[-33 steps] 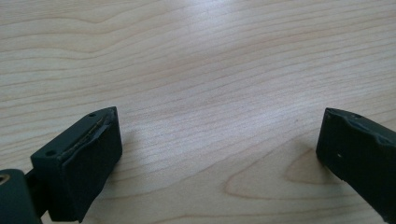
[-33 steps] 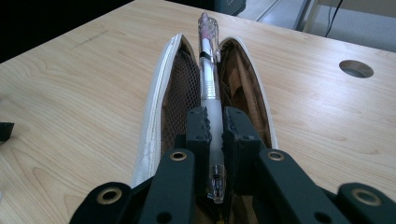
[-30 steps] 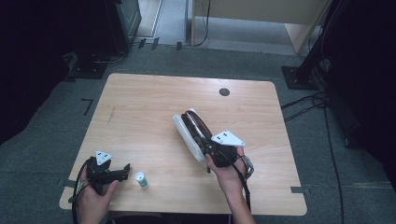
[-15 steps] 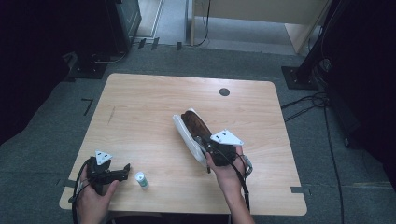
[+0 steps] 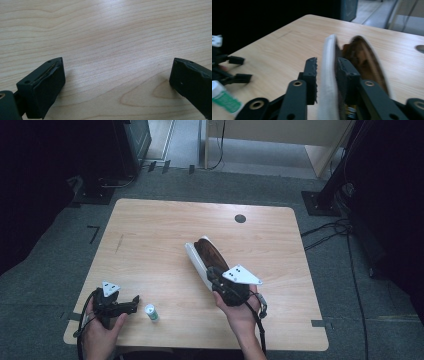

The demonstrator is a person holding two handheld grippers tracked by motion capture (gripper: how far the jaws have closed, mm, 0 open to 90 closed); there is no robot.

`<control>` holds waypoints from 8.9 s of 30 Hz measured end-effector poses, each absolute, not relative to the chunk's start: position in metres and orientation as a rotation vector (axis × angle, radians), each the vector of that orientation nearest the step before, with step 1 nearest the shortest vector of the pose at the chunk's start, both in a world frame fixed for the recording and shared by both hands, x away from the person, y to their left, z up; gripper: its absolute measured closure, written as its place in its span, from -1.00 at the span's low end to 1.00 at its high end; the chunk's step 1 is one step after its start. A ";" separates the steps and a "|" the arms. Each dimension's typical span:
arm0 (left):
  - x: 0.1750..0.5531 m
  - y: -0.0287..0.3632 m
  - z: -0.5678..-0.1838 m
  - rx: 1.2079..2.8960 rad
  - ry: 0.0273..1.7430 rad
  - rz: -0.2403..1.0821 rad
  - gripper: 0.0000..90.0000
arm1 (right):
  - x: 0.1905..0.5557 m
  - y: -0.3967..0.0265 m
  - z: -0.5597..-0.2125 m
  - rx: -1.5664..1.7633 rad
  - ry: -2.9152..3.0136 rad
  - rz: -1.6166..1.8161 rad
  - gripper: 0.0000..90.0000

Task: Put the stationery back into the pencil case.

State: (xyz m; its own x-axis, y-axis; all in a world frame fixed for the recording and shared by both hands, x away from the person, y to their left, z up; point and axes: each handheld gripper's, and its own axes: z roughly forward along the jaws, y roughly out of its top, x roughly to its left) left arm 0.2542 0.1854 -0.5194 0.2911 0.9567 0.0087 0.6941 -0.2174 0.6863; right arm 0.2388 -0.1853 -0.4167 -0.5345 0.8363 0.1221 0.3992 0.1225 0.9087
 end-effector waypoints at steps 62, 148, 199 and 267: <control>0.254 0.186 -0.519 1.992 1.469 0.595 -0.99 | 0.197 -0.074 -0.452 0.915 2.229 1.491 0.48; 0.254 0.185 -0.519 1.992 1.469 0.594 -0.99 | 0.260 -0.203 -0.430 1.276 1.994 1.194 0.47; 0.254 0.185 -0.519 1.991 1.469 0.594 -0.99 | 0.240 -0.204 -0.434 1.274 1.902 1.278 1.00; 0.254 0.185 -0.519 1.991 1.469 0.594 -0.99 | 0.247 -0.258 -0.410 1.296 1.790 1.337 -0.76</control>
